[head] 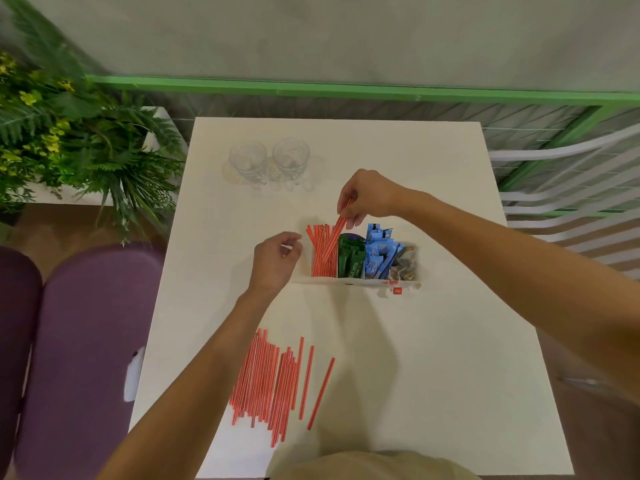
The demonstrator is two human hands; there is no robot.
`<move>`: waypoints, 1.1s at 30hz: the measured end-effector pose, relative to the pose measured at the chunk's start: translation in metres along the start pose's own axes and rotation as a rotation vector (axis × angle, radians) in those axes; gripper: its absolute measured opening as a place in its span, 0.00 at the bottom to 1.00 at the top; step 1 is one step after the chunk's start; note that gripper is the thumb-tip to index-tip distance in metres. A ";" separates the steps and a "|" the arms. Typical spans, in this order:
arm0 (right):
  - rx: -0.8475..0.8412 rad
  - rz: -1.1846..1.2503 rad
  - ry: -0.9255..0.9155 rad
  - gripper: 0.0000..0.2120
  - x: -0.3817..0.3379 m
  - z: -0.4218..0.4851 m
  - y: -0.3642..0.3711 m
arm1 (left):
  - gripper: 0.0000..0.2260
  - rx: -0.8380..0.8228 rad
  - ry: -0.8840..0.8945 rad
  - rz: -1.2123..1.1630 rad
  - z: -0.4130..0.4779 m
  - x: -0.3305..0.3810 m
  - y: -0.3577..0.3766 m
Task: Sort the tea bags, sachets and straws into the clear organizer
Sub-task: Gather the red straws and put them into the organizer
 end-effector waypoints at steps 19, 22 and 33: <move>-0.099 -0.300 0.086 0.05 0.027 0.017 0.057 | 0.21 -0.193 -0.011 0.011 0.025 0.026 0.025; -0.080 -0.341 0.055 0.06 0.023 0.014 0.053 | 0.21 -0.163 -0.014 0.016 0.021 0.021 0.024; 0.057 -0.553 -0.054 0.14 0.009 0.010 0.033 | 0.14 0.010 -0.034 -0.076 -0.028 0.006 0.006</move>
Point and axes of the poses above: each hand's wrist, its own z-axis towards the middle knuckle, its own y-axis out of the palm, x = y × z, the point moved 4 cm from there along z, towards the middle knuckle, and after that the axes turned 14 degrees about z, right-handed, at the moved point
